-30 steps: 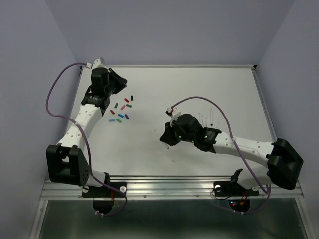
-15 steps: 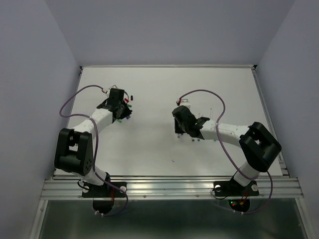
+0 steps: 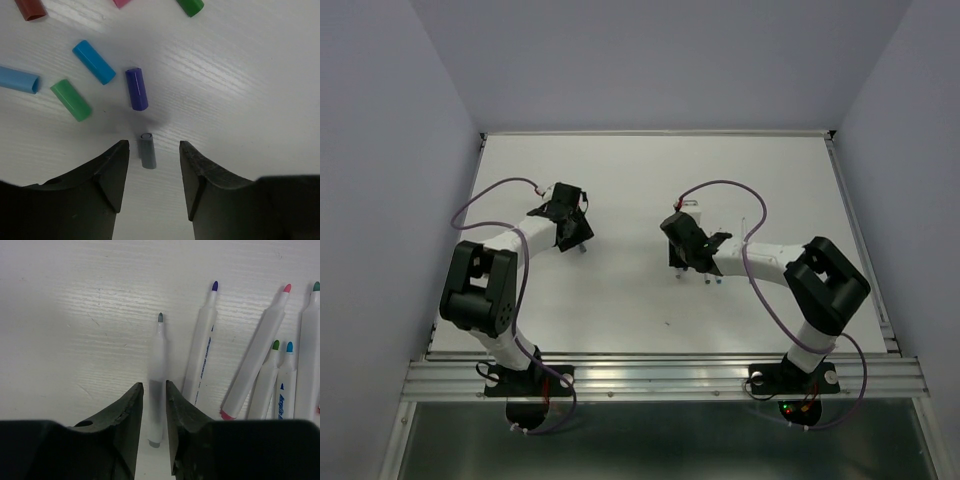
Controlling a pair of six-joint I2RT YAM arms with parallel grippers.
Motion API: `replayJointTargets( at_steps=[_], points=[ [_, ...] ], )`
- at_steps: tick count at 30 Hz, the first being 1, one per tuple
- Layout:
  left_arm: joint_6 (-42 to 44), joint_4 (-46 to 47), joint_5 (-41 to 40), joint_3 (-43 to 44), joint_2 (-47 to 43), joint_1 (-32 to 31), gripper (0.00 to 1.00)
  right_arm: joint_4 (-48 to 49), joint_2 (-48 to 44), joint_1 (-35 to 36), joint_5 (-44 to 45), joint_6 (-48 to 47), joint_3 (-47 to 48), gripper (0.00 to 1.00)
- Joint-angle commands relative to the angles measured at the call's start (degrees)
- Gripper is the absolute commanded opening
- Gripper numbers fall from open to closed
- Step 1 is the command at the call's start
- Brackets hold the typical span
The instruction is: Open the pen caps
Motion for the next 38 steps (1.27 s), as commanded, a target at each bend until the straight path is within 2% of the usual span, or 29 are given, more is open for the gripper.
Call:
replayJointTargets(
  at_steps=[1,5,8,11,12,15,21,26,32,38],
  points=[
    [0.5,-1.1,-1.7,2.1,-3.9,-0.3,0.62,-0.7,-0.2,-0.3,2.3,1.2,2.9,0.32],
    [1.1,-2.8,-1.4,3.7,-8.1,-0.4,0.68,-1.3,-2.1,-0.3,2.1,0.8,3.4,0.45],
    [1.2,-4.0,-1.6,5.0,-14.8,-0.4,0.76,-1.4,-5.4,-0.3,2.0,-0.3,3.7,0.62],
    [1.4,-6.3,-2.8,7.4,-21.0,-0.4,0.86,-1.5,-11.0,-0.3,2.7,-1.4,3.8,0.93],
    [1.3,-7.0,-4.3,8.4,-22.8,-0.4,0.94,-1.5,-12.9,-0.3,4.2,-1.5,3.4,1.0],
    [0.0,-9.3,-9.8,8.9,-30.4,-0.3,0.99,-1.6,-20.8,-0.3,8.7,-0.4,1.7,1.0],
    [-4.3,-12.7,-20.9,4.2,-43.7,0.4,0.99,-4.5,-39.1,-0.3,23.8,2.9,-7.7,1.0],
    [-6.3,-12.6,-21.7,1.0,-46.8,1.0,0.99,-6.9,-51.3,-0.3,29.7,5.5,-14.1,1.0],
    [-6.6,-13.4,-21.6,2.1,-44.3,1.1,0.99,-7.8,-57.4,-0.3,31.7,4.8,-16.2,1.0],
    [-6.6,-13.3,-21.9,1.5,-43.7,1.3,0.99,-8.7,-55.9,-0.3,33.0,5.1,-16.3,1.0]
  ],
)
